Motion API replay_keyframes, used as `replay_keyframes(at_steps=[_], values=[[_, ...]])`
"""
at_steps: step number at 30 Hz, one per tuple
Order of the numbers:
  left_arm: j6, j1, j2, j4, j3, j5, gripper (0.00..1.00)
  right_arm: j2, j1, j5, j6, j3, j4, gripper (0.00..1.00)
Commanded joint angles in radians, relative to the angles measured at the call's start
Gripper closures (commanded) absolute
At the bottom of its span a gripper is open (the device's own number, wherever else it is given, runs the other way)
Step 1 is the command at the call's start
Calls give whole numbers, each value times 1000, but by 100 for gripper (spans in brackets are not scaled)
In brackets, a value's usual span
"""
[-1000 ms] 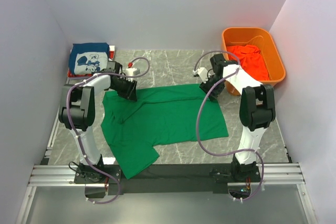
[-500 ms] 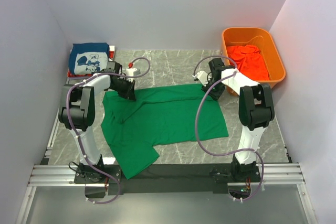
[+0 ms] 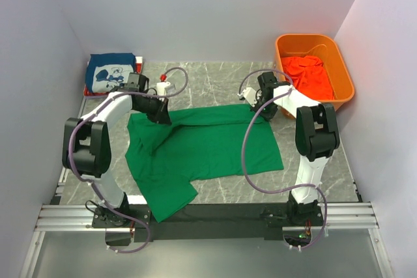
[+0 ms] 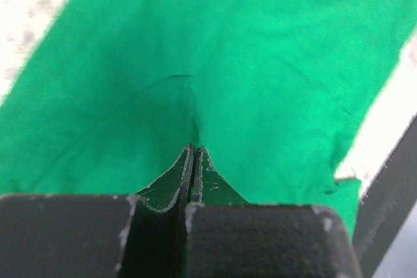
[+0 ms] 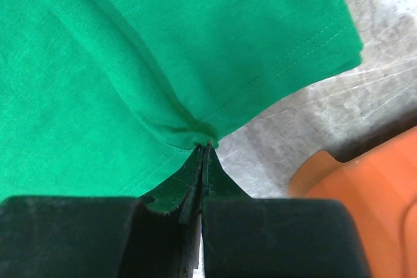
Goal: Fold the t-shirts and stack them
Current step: Fold the tshirt
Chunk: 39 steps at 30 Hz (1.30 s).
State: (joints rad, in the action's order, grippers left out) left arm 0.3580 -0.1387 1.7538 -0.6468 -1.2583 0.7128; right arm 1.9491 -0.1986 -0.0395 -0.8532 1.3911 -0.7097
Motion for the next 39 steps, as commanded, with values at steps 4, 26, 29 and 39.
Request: replay_keyframes(at_steps=[4,26,29,39], values=[[61,-56,-76,-71,59,51,99,-62,13,10,-23,28,50,100],[-128,-159,-27,52,119,-130,78,-61,62,-3,-93,-1,6,100],[-99,-107,-66,15,106,-66,61,-53,51,-19,-106,11,-46,73],[-62,105,-44,19,-15,-261,52,-36,18,-136,18,218,-172,60]])
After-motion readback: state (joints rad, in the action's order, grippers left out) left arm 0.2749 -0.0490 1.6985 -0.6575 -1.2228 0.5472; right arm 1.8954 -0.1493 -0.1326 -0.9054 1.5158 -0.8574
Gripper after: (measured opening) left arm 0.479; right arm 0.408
